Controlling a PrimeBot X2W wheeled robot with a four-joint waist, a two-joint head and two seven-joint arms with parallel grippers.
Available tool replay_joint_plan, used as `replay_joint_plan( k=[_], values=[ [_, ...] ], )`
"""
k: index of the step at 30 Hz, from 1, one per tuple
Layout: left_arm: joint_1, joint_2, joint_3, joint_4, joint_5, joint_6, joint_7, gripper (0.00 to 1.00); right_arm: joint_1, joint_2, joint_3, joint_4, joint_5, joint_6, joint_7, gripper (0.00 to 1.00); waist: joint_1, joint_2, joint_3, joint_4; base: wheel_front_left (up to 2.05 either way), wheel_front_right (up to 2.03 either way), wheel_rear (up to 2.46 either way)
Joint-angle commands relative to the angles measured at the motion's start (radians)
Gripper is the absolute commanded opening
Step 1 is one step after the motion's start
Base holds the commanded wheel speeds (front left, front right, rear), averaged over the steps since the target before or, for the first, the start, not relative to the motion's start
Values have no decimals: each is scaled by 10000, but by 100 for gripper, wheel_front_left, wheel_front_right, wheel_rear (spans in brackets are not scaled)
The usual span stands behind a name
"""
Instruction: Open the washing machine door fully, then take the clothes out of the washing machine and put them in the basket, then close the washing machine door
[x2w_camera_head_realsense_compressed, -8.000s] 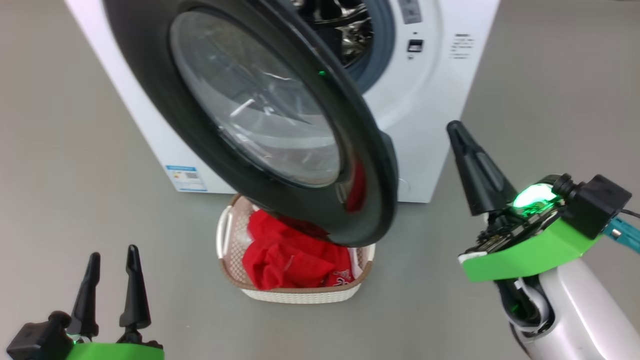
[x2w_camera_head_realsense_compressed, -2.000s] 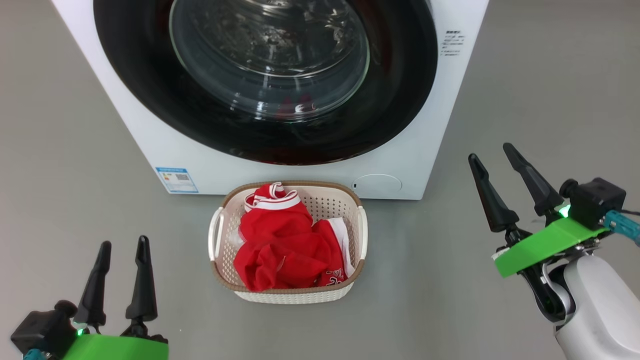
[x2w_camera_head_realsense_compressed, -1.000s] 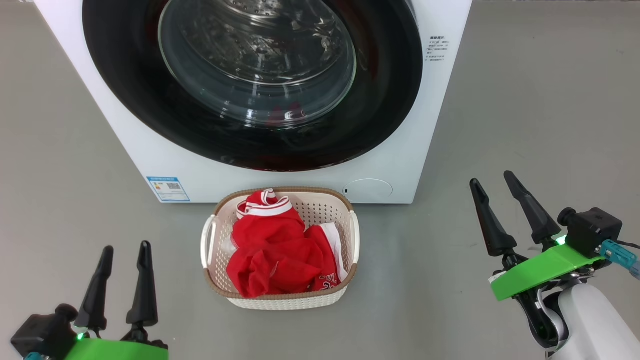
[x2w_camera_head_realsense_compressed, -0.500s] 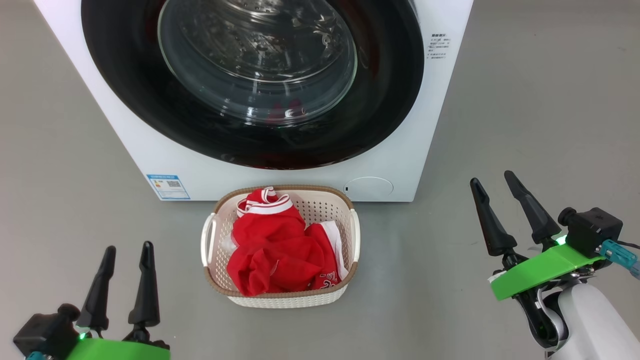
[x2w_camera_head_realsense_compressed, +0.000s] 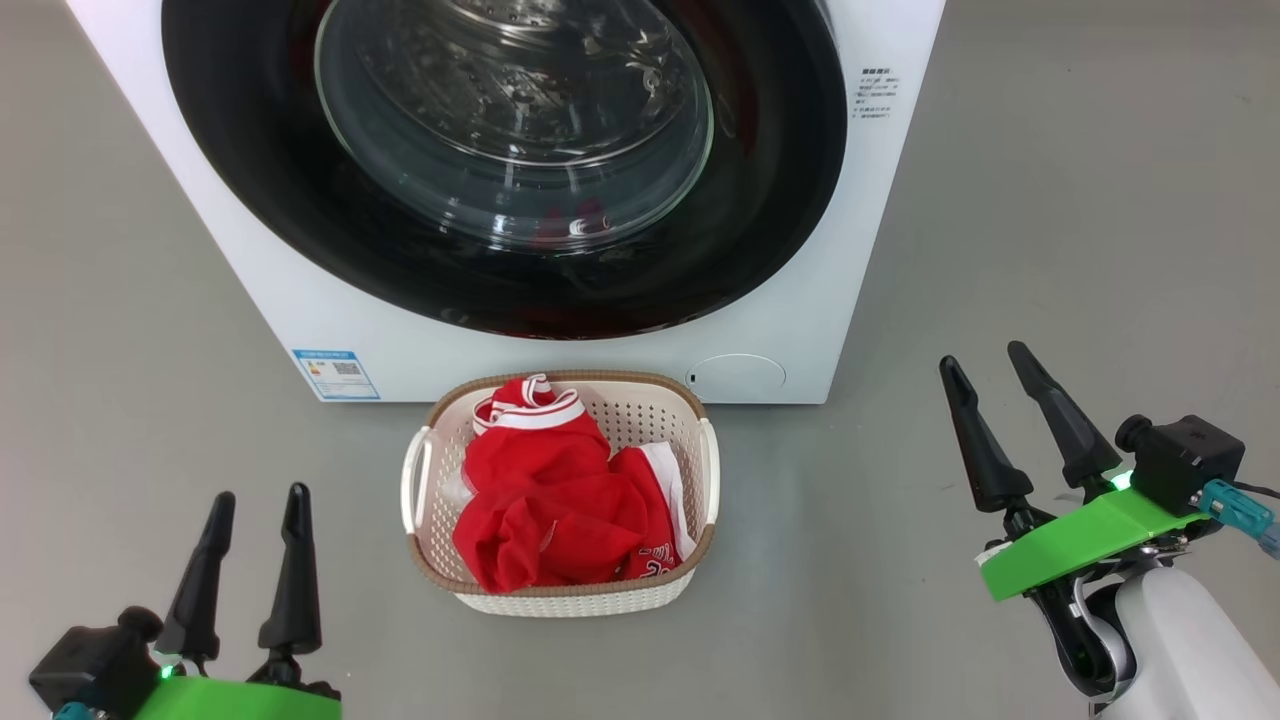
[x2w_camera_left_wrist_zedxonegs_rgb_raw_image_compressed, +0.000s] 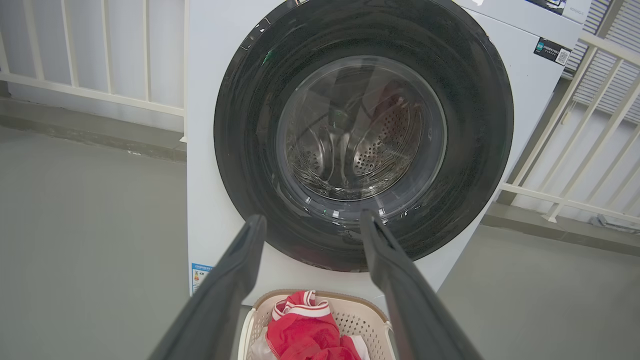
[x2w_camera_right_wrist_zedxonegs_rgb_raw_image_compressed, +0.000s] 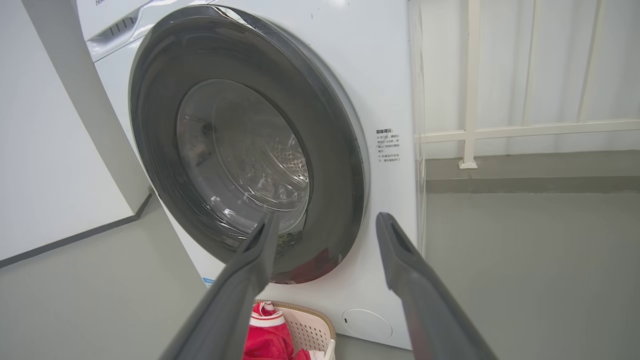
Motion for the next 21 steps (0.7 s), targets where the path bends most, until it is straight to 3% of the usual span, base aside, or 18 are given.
replay_joint_plan(
  k=[1,11,12,21],
  values=[
    [-233,223,304,-254,-60,74,-27,100,59,1,224,-245,-135,-25,-46,100,0,0,3,-1,0,0,0],
    [-220,268,225,-241,-108,87,-50,100,44,11,284,-202,-111,-25,-46,100,0,0,-3,-32,0,0,0],
    [0,21,-78,6,-76,29,0,0,1,3,68,17,1,0,0,0,0,0,-2,-32,0,0,0],
    [98,-217,-83,463,-476,20,114,0,355,214,30,384,416,1,127,0,10,0,-32,-56,0,0,0]
  ],
)
